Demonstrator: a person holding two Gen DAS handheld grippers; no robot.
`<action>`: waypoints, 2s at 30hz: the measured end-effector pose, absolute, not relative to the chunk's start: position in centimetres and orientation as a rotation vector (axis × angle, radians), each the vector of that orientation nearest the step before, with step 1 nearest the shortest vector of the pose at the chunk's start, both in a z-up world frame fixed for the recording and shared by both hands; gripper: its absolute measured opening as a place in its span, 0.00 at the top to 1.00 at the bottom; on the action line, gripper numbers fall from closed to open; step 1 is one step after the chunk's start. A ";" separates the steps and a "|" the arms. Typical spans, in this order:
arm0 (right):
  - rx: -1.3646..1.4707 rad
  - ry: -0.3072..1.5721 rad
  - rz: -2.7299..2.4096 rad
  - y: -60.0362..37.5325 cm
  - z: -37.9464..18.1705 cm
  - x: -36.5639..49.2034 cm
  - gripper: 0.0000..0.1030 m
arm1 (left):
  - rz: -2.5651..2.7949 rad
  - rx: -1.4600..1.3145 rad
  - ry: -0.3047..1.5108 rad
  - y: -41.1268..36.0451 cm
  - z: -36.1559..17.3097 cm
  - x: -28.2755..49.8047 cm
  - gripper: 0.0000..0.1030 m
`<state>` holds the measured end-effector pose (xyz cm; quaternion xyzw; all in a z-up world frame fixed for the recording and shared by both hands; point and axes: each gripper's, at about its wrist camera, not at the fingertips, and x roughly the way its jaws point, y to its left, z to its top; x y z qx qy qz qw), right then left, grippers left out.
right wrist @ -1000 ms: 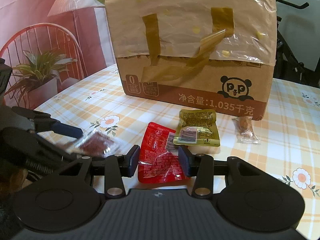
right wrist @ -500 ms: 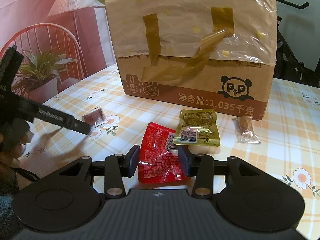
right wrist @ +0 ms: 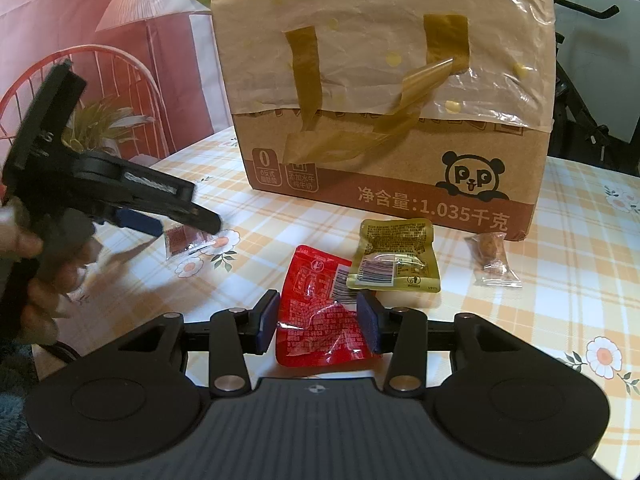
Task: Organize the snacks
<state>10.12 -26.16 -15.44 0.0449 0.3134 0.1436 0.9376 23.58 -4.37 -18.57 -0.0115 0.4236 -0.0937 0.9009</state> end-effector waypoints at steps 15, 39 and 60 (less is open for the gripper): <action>0.104 0.643 0.298 -26.3 -15.5 10.3 0.56 | -0.375 -0.002 0.865 -4.8 -18.7 21.4 0.31; 0.090 0.662 0.293 -25.9 -15.5 10.5 0.49 | -0.259 0.059 0.822 -5.3 -18.1 19.4 0.58; 0.025 0.686 0.284 -25.1 -15.5 10.6 0.49 | -0.325 0.072 0.776 -5.1 -17.6 17.7 0.58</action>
